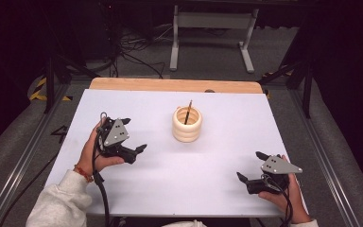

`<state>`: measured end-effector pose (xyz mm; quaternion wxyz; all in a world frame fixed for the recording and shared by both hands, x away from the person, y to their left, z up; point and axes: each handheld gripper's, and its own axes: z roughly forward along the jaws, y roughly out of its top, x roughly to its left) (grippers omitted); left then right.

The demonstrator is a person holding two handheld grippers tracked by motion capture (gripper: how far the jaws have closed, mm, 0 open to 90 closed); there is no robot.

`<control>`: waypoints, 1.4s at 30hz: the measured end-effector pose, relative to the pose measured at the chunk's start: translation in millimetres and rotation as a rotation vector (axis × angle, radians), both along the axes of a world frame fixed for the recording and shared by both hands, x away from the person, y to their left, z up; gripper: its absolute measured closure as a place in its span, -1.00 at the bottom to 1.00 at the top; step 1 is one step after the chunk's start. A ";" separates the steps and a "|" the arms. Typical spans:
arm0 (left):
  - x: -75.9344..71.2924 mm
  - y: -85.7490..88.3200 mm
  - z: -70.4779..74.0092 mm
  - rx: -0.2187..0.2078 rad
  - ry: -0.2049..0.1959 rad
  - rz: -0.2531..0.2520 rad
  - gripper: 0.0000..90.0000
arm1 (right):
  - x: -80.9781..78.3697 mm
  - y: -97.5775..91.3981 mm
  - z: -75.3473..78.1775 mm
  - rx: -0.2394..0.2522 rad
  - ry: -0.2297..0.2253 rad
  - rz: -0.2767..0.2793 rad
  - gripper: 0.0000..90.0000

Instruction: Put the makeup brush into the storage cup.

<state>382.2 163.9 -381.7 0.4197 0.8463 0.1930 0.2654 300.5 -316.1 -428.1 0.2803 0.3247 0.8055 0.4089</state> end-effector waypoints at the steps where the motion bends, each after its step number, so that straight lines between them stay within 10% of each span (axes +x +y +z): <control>1: -0.3 0.7 -0.8 0.005 0.000 0.001 -0.94 | 0.1 0.0 0.0 0.001 0.000 0.001 -0.92; 42: -26.0 35.3 -34.5 0.106 0.038 0.041 -0.93 | 1.4 5.5 -4.9 -0.041 0.020 0.010 -0.91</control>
